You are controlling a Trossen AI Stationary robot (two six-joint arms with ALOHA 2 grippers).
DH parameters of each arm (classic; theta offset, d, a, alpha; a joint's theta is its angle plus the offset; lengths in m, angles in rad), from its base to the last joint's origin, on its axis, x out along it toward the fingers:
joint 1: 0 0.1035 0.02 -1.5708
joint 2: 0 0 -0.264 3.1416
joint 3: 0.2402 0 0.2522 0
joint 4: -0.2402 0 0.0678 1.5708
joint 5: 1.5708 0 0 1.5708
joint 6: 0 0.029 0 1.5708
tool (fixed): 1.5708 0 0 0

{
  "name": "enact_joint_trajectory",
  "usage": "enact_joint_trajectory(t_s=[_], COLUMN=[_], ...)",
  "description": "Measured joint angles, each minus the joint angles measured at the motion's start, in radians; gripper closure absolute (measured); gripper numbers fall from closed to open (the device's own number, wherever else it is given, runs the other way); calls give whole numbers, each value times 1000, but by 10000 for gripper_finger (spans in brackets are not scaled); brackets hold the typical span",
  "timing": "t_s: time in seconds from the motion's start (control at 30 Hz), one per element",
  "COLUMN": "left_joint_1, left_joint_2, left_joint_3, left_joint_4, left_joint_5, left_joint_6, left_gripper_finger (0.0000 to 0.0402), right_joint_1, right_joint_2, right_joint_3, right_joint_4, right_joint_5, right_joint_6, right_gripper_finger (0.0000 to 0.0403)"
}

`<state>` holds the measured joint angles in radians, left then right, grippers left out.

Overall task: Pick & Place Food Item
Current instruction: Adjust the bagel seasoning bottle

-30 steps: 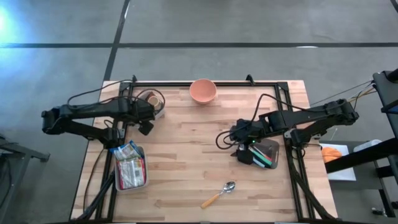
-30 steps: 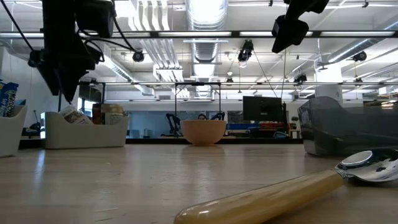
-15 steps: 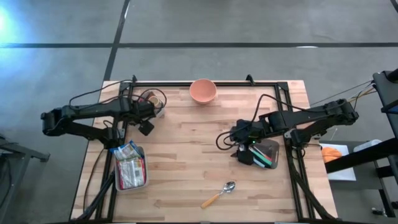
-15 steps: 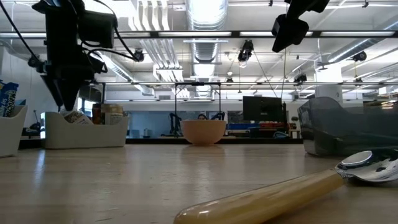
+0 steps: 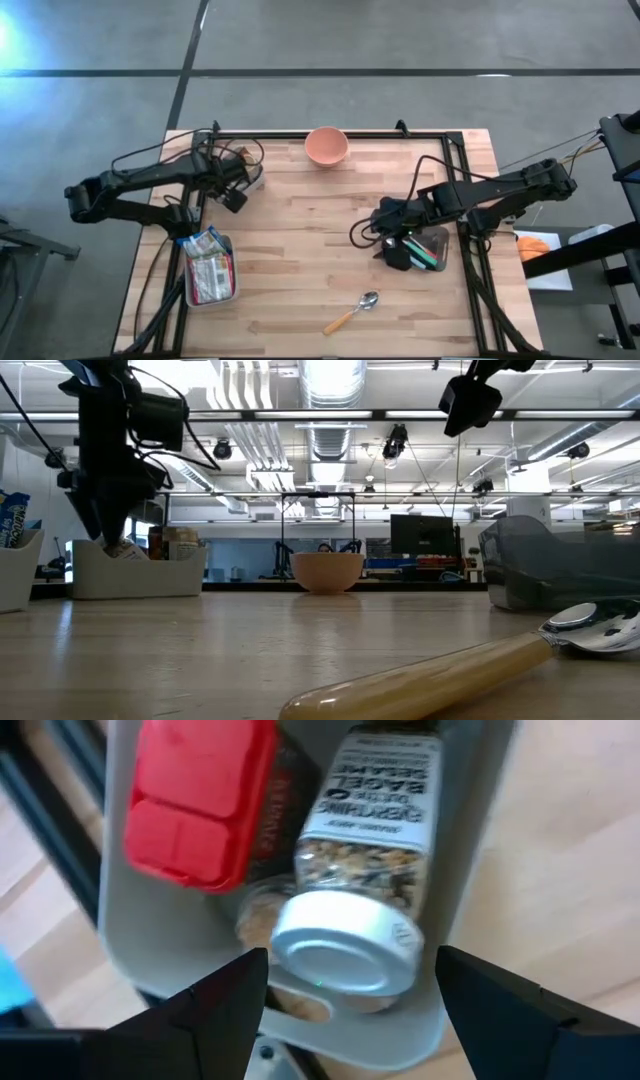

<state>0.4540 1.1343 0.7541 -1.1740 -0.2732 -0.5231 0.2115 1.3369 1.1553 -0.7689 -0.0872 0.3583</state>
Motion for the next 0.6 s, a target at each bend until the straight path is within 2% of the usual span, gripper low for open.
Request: enact_joint_trajectory(t_s=[0.6], left_joint_1=[27], left_joint_2=[0], left_joint_3=[-8], left_joint_4=[42], left_joint_5=[49], left_joint_6=[-42], left_gripper_finger=[112], right_joint_1=[3], right_joint_2=[0], right_joint_3=[0], right_joint_4=[5], right_joint_5=[0], right_joint_6=[-2], right_gripper_finger=[45])
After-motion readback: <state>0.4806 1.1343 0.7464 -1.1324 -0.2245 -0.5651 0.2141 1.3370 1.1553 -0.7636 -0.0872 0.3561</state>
